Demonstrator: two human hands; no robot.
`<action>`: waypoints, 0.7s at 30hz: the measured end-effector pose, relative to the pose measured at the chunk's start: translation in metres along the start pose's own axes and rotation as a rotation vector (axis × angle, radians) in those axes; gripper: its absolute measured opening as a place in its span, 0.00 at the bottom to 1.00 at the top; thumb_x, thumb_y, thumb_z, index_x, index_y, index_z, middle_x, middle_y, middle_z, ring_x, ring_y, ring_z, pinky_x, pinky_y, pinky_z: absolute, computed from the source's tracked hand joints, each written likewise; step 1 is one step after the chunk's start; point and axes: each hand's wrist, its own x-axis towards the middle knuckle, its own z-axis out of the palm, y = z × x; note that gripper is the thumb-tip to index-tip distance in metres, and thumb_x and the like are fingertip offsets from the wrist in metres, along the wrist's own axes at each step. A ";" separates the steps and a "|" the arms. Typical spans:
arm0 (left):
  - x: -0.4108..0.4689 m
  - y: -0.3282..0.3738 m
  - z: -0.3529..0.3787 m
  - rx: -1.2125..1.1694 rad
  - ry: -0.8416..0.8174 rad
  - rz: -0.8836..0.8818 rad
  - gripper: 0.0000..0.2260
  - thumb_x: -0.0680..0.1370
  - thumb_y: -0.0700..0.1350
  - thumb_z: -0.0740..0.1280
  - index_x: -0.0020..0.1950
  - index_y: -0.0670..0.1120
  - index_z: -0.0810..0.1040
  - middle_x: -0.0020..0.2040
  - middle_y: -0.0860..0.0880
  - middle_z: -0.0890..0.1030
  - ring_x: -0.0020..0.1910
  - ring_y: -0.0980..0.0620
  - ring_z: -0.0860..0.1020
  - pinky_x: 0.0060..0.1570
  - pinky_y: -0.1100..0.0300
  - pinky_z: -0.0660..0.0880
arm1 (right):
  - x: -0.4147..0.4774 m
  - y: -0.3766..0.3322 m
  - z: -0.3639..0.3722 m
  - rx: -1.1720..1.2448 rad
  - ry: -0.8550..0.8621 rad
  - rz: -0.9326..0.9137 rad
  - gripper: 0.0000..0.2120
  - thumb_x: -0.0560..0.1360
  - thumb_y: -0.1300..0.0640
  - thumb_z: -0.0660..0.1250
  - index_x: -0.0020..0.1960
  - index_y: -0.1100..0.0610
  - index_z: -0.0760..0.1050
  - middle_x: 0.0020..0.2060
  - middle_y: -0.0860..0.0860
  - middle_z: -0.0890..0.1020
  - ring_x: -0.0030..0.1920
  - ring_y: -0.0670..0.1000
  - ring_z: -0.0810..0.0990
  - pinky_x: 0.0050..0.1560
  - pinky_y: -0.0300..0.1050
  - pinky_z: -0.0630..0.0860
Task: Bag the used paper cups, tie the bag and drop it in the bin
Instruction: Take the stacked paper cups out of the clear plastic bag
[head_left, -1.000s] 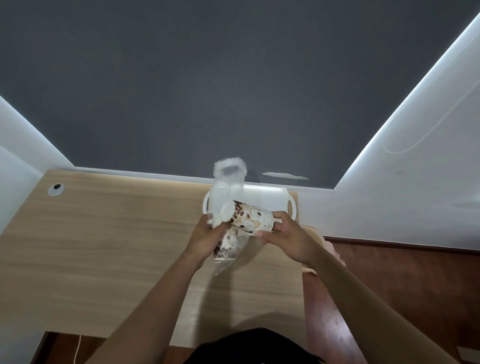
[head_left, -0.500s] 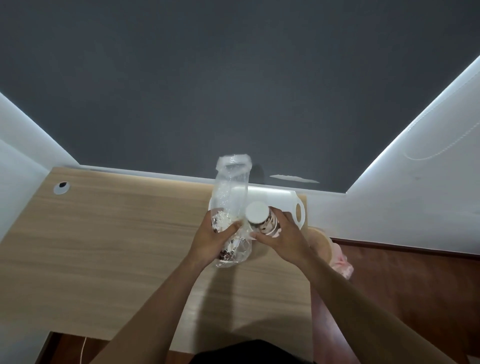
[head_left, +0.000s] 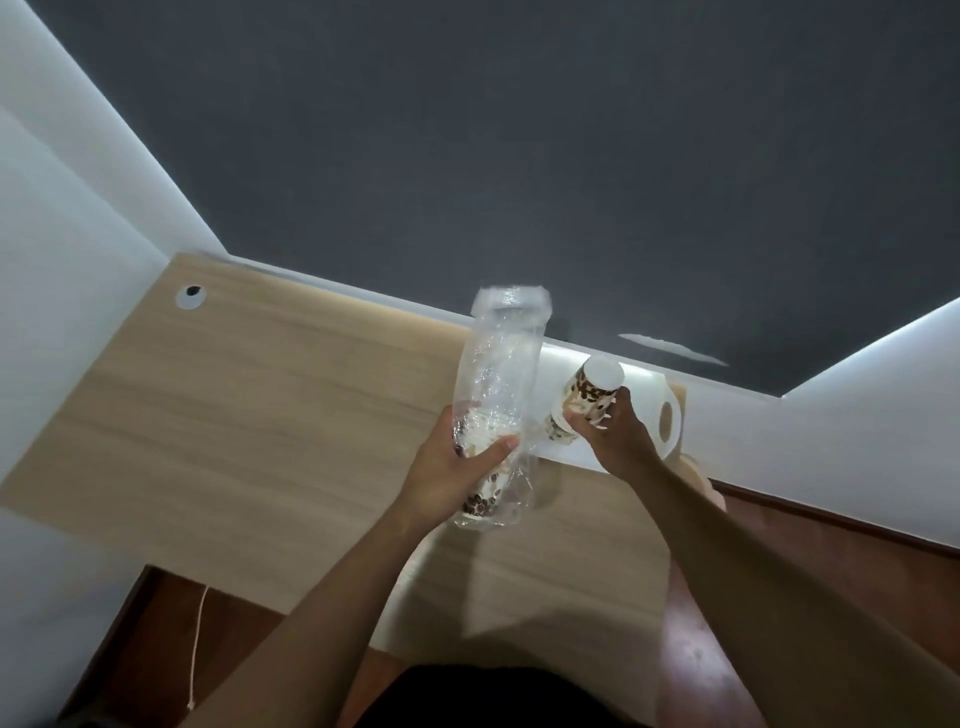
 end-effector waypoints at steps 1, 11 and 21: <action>-0.002 -0.002 -0.004 0.007 -0.002 0.003 0.32 0.76 0.60 0.83 0.76 0.59 0.76 0.63 0.55 0.90 0.60 0.53 0.89 0.68 0.46 0.84 | 0.000 0.001 0.005 -0.002 -0.008 0.006 0.38 0.80 0.44 0.78 0.81 0.54 0.62 0.76 0.55 0.80 0.71 0.61 0.82 0.71 0.58 0.79; -0.019 -0.013 -0.024 0.056 -0.033 -0.017 0.29 0.77 0.54 0.85 0.75 0.56 0.78 0.61 0.57 0.90 0.59 0.56 0.89 0.64 0.52 0.84 | -0.001 0.024 0.029 -0.131 -0.018 0.149 0.39 0.80 0.46 0.78 0.83 0.59 0.66 0.77 0.59 0.78 0.77 0.65 0.76 0.75 0.59 0.74; -0.014 -0.016 -0.025 0.190 -0.100 -0.030 0.37 0.63 0.64 0.88 0.68 0.56 0.81 0.58 0.57 0.91 0.54 0.57 0.90 0.60 0.51 0.87 | -0.020 0.004 -0.034 -0.053 0.085 0.047 0.19 0.87 0.56 0.66 0.76 0.60 0.76 0.73 0.59 0.81 0.69 0.55 0.82 0.71 0.56 0.80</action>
